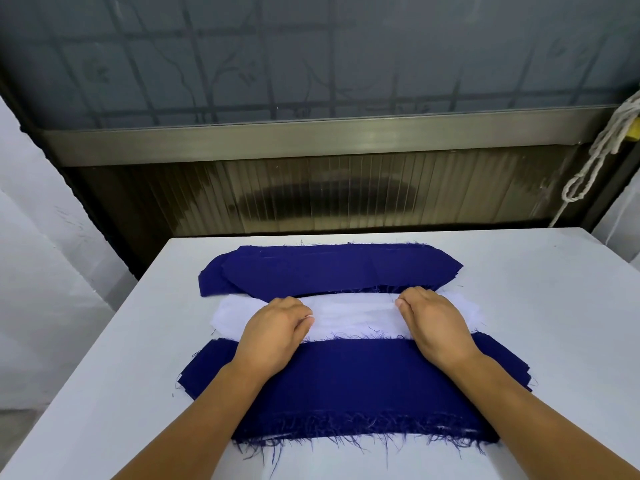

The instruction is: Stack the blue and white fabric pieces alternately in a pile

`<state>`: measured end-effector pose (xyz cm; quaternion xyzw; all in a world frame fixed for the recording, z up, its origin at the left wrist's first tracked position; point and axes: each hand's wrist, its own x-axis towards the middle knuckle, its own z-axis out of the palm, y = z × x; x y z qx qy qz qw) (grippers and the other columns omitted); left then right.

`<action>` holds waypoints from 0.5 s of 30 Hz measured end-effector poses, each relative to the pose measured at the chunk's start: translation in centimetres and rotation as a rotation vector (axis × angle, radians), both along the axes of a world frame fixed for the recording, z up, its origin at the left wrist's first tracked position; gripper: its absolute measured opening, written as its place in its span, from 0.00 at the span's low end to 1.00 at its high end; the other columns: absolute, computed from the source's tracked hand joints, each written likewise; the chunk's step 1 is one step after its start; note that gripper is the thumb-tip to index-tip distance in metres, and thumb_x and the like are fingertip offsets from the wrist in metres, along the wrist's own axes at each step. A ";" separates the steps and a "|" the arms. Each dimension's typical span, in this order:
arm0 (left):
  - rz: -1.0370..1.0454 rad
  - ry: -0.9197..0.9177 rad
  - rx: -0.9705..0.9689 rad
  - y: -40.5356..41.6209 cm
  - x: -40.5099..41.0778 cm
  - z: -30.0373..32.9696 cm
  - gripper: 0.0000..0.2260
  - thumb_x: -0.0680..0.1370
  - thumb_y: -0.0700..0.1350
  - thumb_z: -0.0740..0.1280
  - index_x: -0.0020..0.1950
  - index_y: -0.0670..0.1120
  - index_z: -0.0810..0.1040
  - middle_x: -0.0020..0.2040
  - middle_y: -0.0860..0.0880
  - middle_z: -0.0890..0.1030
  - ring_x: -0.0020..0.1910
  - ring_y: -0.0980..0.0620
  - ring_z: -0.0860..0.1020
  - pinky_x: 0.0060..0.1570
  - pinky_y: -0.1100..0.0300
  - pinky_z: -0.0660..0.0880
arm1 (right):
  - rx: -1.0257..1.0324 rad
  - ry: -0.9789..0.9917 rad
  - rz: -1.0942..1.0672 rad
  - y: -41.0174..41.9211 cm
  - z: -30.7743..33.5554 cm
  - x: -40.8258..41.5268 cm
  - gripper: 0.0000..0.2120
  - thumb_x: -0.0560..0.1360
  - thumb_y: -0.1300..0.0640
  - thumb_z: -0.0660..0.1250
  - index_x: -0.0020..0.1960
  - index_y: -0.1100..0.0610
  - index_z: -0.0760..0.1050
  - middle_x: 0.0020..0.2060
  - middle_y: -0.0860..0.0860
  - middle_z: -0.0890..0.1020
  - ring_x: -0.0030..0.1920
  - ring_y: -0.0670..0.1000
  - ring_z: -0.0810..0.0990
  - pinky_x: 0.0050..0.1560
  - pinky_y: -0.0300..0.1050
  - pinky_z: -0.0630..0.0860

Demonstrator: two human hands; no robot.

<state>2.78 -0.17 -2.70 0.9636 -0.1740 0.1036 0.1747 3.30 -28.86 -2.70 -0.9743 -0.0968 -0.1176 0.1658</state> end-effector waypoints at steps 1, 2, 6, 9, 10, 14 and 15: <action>-0.006 -0.013 -0.003 0.0 -0.1 0.0 0.11 0.82 0.51 0.59 0.55 0.52 0.80 0.54 0.59 0.78 0.52 0.55 0.74 0.49 0.63 0.70 | -0.009 0.005 -0.013 0.0 0.0 -0.1 0.13 0.83 0.52 0.52 0.49 0.55 0.73 0.43 0.48 0.78 0.43 0.51 0.74 0.48 0.46 0.72; -0.004 -0.027 -0.002 0.0 -0.1 0.0 0.11 0.83 0.50 0.58 0.55 0.51 0.80 0.53 0.58 0.78 0.51 0.55 0.74 0.50 0.62 0.71 | -0.018 0.007 -0.024 0.1 0.1 -0.1 0.13 0.83 0.52 0.52 0.49 0.54 0.73 0.42 0.48 0.78 0.42 0.51 0.74 0.47 0.47 0.72; 0.033 -0.087 -0.006 -0.1 -0.3 0.1 0.12 0.83 0.49 0.57 0.54 0.49 0.80 0.49 0.55 0.79 0.47 0.53 0.74 0.48 0.58 0.73 | -0.049 0.011 -0.028 0.2 0.4 -0.3 0.12 0.83 0.49 0.50 0.51 0.53 0.70 0.39 0.46 0.77 0.37 0.51 0.75 0.41 0.47 0.73; 0.074 -0.083 -0.015 0.0 -0.3 0.0 0.13 0.83 0.50 0.56 0.53 0.48 0.79 0.46 0.54 0.79 0.44 0.52 0.74 0.46 0.57 0.73 | -0.012 0.011 0.000 0.2 0.5 -0.5 0.12 0.81 0.43 0.55 0.50 0.50 0.70 0.38 0.42 0.76 0.36 0.48 0.76 0.38 0.44 0.73; 0.085 -0.075 -0.019 0.0 -0.3 -0.1 0.13 0.83 0.50 0.56 0.54 0.48 0.79 0.46 0.54 0.79 0.44 0.52 0.74 0.46 0.57 0.73 | 0.009 0.016 0.019 0.1 0.5 -0.7 0.13 0.79 0.40 0.58 0.51 0.49 0.70 0.38 0.41 0.75 0.36 0.47 0.75 0.37 0.43 0.72; 0.107 -0.091 -0.034 -0.2 -0.4 0.1 0.11 0.83 0.47 0.58 0.57 0.47 0.79 0.48 0.53 0.81 0.45 0.52 0.77 0.46 0.58 0.74 | 0.005 0.007 0.052 0.0 0.3 -0.7 0.11 0.76 0.44 0.64 0.53 0.48 0.70 0.45 0.40 0.77 0.39 0.45 0.74 0.38 0.39 0.67; 0.111 -0.086 -0.031 -0.2 -0.4 0.1 0.10 0.81 0.45 0.61 0.59 0.47 0.78 0.50 0.53 0.81 0.46 0.52 0.77 0.47 0.59 0.74 | 0.012 -0.011 0.043 0.0 0.2 -0.6 0.08 0.76 0.48 0.63 0.53 0.49 0.70 0.46 0.42 0.78 0.38 0.46 0.74 0.37 0.39 0.66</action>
